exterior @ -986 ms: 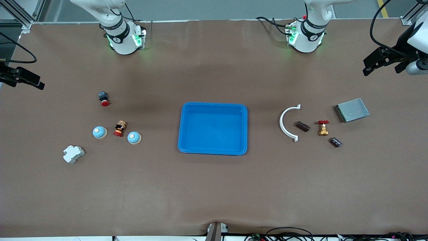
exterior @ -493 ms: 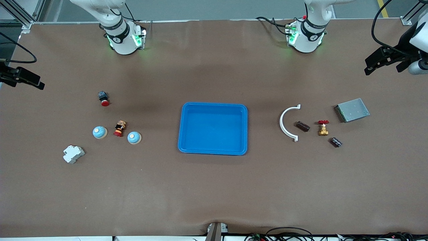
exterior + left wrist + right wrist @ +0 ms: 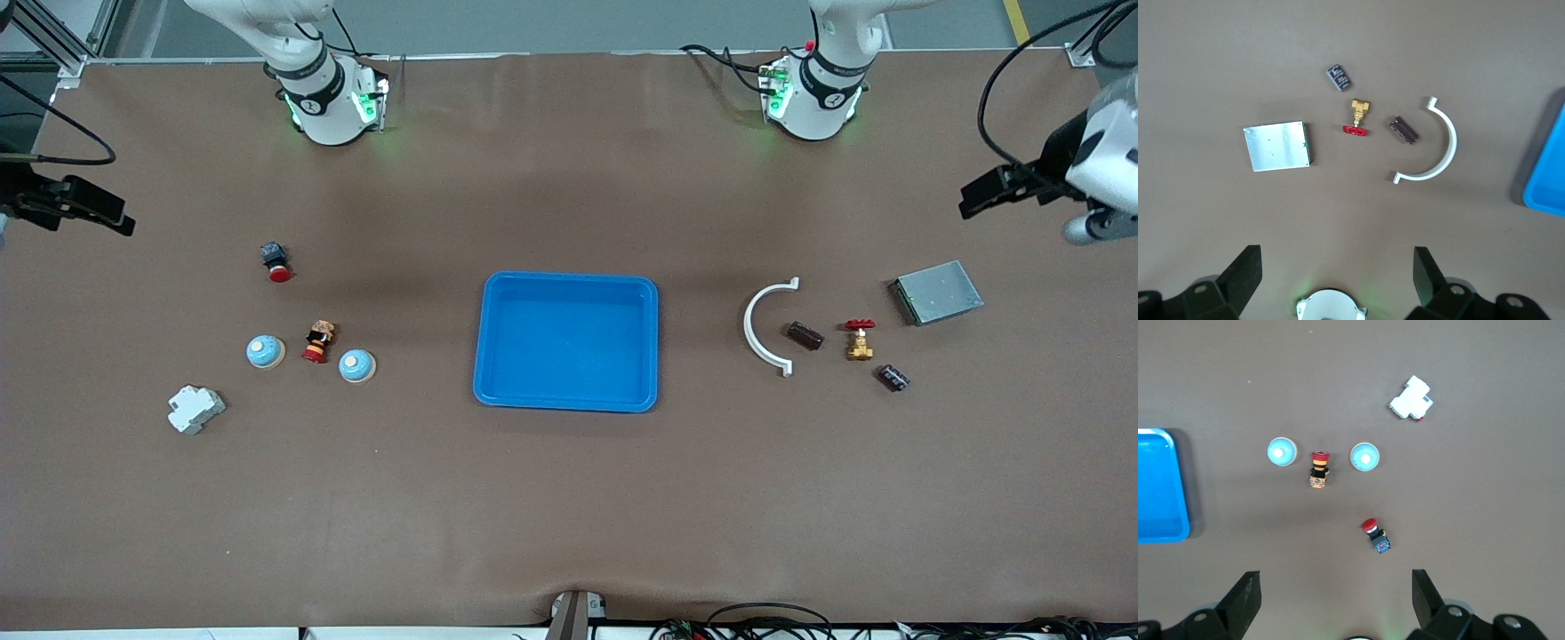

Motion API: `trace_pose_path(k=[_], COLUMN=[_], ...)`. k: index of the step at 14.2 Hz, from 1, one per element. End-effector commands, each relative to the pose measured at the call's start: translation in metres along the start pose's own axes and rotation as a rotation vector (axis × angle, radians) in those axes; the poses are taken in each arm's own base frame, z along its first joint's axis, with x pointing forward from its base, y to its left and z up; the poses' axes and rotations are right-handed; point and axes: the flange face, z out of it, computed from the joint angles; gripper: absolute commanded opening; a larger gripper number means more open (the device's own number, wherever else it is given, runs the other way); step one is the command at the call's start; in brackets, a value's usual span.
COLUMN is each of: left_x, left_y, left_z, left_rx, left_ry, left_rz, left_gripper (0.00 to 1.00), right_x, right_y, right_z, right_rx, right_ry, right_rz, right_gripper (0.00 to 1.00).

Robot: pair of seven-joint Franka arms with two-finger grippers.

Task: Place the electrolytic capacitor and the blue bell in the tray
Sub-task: 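Reach the right gripper to a blue bell while the left gripper reaches a capacitor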

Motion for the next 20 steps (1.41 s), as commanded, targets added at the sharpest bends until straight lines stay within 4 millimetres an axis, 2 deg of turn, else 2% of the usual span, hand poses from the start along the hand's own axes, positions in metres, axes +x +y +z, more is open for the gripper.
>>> trace_pose_path(k=[1,2,5,6,8,9,11,13,16,18,20], left_x=[0.008,0.013,0.031,0.039,0.054,0.061,0.075,0.091,0.112,0.126,0.141], left_y=[-0.012,-0.016,-0.041,-0.048,-0.049,-0.048,-0.049,-0.051,-0.046,-0.046,-0.048], left_z=[0.037,0.056,0.096,0.11,0.136,0.148,0.174,0.201,0.24,0.27,0.298], left_rx=[0.006,0.001,-0.015,-0.024,-0.032,-0.035,-0.043,-0.059,-0.082,-0.095,-0.123], left_ry=[0.013,0.03,0.054,0.032,0.014,0.011,0.001,-0.001,0.01,0.033,0.085], left_rz=[-0.042,-0.049,-0.103,-0.15,-0.23,-0.255,-0.31,-0.416,-0.531,-0.547,-0.552], left_gripper=[1.0,1.0,1.0,1.0,1.0,1.0,1.0,1.0,1.0,1.0,1.0], right_x=[0.012,0.021,0.039,0.048,0.072,0.086,0.105,0.116,0.128,0.144,0.148], right_y=[-0.036,-0.051,-0.085,-0.098,-0.114,-0.115,-0.109,-0.104,-0.107,-0.104,-0.098], right_z=[-0.002,-0.004,0.027,0.047,0.1,0.122,0.142,0.165,0.196,0.231,0.258], right_rx=[-0.025,-0.028,-0.034,-0.039,-0.057,-0.081,-0.081,-0.047,-0.007,0.01,0.073], right_ry=[0.012,0.02,-0.025,-0.052,-0.131,-0.144,-0.098,-0.113,-0.119,-0.08,-0.049], right_rz=[-0.07,-0.096,-0.152,-0.176,-0.2,-0.206,-0.198,-0.176,-0.152,-0.137,-0.096], right_gripper=[1.0,1.0,1.0,1.0,1.0,1.0,1.0,1.0,1.0,1.0,1.0])
